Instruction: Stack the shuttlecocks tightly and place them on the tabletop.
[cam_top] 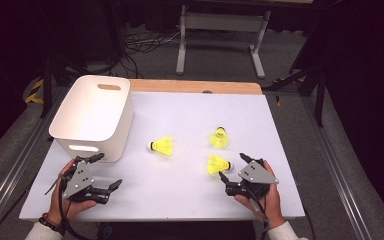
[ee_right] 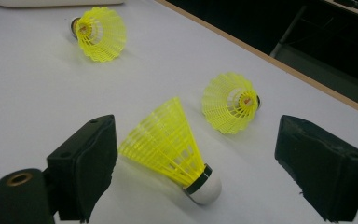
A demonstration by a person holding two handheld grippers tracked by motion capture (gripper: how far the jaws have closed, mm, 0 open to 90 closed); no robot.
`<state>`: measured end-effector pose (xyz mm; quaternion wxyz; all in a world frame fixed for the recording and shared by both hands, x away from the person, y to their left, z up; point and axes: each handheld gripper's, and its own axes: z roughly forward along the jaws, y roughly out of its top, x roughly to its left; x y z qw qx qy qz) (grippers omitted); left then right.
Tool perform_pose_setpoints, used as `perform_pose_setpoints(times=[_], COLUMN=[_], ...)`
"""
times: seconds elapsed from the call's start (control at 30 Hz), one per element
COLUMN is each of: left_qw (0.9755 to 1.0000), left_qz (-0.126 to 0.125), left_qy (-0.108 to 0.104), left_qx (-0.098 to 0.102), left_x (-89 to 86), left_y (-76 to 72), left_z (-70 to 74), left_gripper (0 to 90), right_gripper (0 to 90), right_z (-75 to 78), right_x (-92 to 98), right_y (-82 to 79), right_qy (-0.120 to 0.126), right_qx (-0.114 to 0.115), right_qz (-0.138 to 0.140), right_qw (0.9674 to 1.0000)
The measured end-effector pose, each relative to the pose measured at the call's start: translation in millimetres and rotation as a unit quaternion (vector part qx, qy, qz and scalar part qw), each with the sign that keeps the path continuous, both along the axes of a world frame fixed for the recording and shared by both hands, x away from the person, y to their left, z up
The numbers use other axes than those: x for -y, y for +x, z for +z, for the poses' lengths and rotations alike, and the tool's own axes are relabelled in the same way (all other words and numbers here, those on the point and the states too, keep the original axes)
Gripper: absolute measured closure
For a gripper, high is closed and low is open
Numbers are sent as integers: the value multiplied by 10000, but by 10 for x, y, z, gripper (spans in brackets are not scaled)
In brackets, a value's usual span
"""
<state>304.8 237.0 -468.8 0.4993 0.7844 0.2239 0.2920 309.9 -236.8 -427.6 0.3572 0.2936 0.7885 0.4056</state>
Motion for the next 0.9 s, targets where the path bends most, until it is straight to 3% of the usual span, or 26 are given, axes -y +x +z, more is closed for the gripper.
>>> perform_pose_setpoints(times=[0.13,0.2,0.27,0.37,0.4,0.43,0.6,0.67,0.7,0.8,0.9], left_qw=[9999,9998,9997,9996,9996,9997,9996,9995,9995,9995,9994], left_qz=[-89,-153,-196,-221,-221,-207,-228,-239,-239,-278,-318], left_qy=[-94,-104,-108,-152,-152,-153,-186,-173,-173,-114,-93], left_qx=[-7,-36,-37,-13,-13,-15,-21,-61,-61,-106,-125], left_x=[-8,-2,-3,-13,-13,-15,-21,-13,-13,6,23], left_y=[5,5,0,-4,-4,-2,0,18,18,32,34], left_z=[-1,-4,-3,5,5,2,1,-8,-8,-24,-28], left_gripper=[47,47,47,47,48,48,48,51,51,52,52], right_gripper=[130,135,183,196,196,236,359,495,495,618,668], right_z=[37,59,73,44,44,11,-31,-56,-56,-72,-78], right_x=[-91,-177,-248,-435,-435,-527,-601,-610,-610,-618,-613], right_y=[51,97,134,240,240,306,418,486,486,538,563], right_qy=[53,101,146,-153,-153,-442,-584,-709,-709,-856,-902], right_qx=[-92,-258,-449,-605,-605,-533,-580,-738,-738,-696,-720], right_qz=[-94,-103,164,51,51,-190,-265,-213,-213,-394,-467], right_qw=[9999,9996,9987,9980,9980,9974,9963,9945,9945,9931,9922])
